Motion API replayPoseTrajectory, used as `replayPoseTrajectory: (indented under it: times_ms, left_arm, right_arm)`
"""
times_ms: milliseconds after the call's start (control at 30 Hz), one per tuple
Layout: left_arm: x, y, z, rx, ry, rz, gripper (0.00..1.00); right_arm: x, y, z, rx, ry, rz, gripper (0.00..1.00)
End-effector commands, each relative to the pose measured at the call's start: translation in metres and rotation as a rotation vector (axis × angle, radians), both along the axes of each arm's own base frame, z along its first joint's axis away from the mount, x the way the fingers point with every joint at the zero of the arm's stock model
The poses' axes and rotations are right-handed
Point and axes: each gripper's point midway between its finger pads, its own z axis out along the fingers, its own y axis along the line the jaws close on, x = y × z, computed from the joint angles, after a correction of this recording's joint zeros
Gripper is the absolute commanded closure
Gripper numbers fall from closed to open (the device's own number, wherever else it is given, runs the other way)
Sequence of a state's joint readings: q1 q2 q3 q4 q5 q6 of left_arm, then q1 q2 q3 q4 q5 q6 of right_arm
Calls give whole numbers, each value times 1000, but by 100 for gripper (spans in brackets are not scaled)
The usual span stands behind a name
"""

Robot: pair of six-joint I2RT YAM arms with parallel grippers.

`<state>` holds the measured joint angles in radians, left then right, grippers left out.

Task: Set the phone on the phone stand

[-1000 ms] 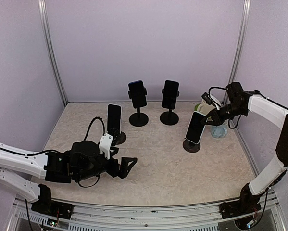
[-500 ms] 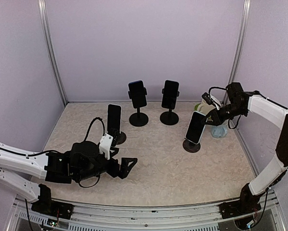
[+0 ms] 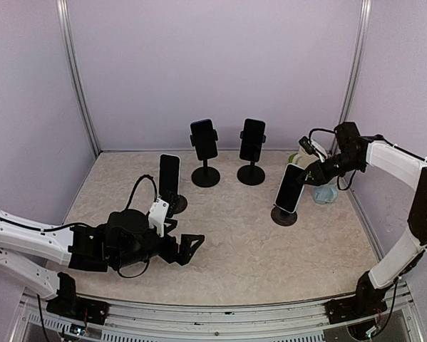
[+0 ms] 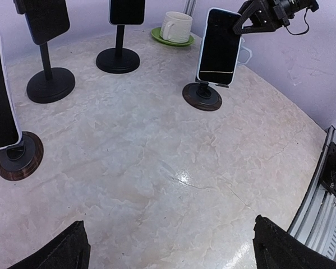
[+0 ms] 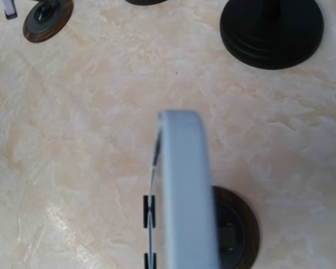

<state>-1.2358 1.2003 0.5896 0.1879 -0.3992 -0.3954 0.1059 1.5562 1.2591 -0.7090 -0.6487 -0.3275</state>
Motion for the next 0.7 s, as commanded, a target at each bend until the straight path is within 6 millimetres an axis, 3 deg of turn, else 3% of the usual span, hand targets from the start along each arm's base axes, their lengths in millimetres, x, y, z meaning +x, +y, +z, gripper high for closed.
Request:
replayPoseTrajectory:
  times_ms: [0, 333, 400, 433, 467, 667]
  left_arm:
    - [1, 1, -3, -8, -1, -1, 1]
    - [2, 3, -1, -12, -5, 2, 1]
    - [3, 3, -1, -12, -5, 5, 1]
    - [2, 3, -1, -14, -5, 3, 1]
    - [2, 3, 0, -14, -5, 3, 1]
    - [3, 4, 0, -19, -4, 6, 1]
  right_arm:
    - [10, -3, 3, 7, -11, -16, 68]
    - [16, -9, -1, -24, -5, -56, 62]
    - [18, -10, -2, -31, -1, -64, 48]
    - [19, -11, -3, -34, 0, -70, 10]
    - [19, -11, -4, -36, 3, -73, 1]
    - [23, -12, 5, -38, -19, -85, 0]
